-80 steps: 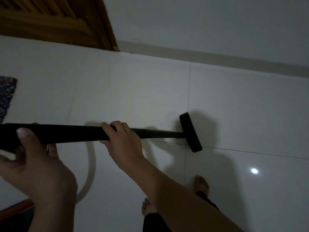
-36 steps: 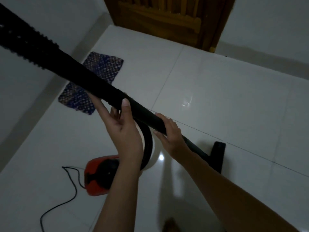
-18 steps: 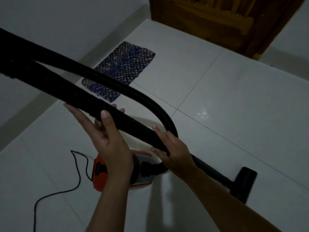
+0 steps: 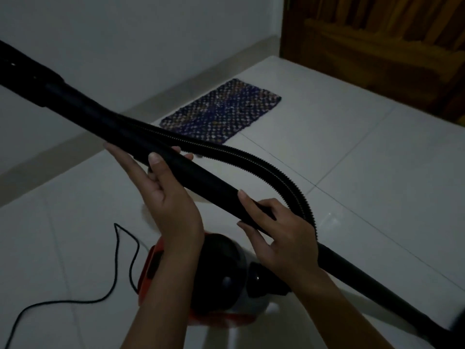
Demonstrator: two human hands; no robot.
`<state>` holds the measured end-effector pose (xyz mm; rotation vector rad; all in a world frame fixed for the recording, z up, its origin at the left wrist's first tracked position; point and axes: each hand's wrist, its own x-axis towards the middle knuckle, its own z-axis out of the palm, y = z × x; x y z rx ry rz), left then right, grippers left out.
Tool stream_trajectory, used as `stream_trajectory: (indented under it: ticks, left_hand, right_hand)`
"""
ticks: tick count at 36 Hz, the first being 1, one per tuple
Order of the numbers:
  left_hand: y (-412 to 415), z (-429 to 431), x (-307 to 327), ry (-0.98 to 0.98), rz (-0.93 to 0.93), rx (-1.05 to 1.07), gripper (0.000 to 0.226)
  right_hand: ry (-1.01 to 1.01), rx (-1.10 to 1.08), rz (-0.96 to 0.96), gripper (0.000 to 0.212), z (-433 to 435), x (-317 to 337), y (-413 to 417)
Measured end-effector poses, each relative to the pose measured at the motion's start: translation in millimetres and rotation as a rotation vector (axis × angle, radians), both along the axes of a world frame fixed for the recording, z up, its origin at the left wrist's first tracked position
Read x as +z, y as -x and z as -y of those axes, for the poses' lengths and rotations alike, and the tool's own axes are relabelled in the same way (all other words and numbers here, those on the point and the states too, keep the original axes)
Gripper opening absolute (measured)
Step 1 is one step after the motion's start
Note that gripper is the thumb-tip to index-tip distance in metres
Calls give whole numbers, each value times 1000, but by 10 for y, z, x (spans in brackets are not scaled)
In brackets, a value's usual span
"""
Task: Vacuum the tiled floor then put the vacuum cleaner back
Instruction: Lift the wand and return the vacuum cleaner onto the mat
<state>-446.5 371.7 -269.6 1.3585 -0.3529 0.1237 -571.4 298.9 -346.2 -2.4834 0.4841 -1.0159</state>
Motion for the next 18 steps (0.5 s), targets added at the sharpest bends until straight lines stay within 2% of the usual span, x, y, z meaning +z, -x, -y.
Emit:
stream_trajectory:
  ticks: [8, 14, 16, 18]
  left_hand:
    - [22, -13, -83, 244, -23, 0, 69]
    - [125, -198, -48, 170, -54, 67, 78]
    - [183, -277, -30, 125, -87, 85, 77]
    - [227, -356, -20, 87, -126, 97, 76]
  right_hand:
    - [34, 103, 61, 58, 79, -100, -80]
    - [14, 294, -52, 58, -19, -73, 82]
    - [-98, 403, -82, 55, -20, -56, 168]
    - [-306, 559, -119, 51, 6, -5, 256]
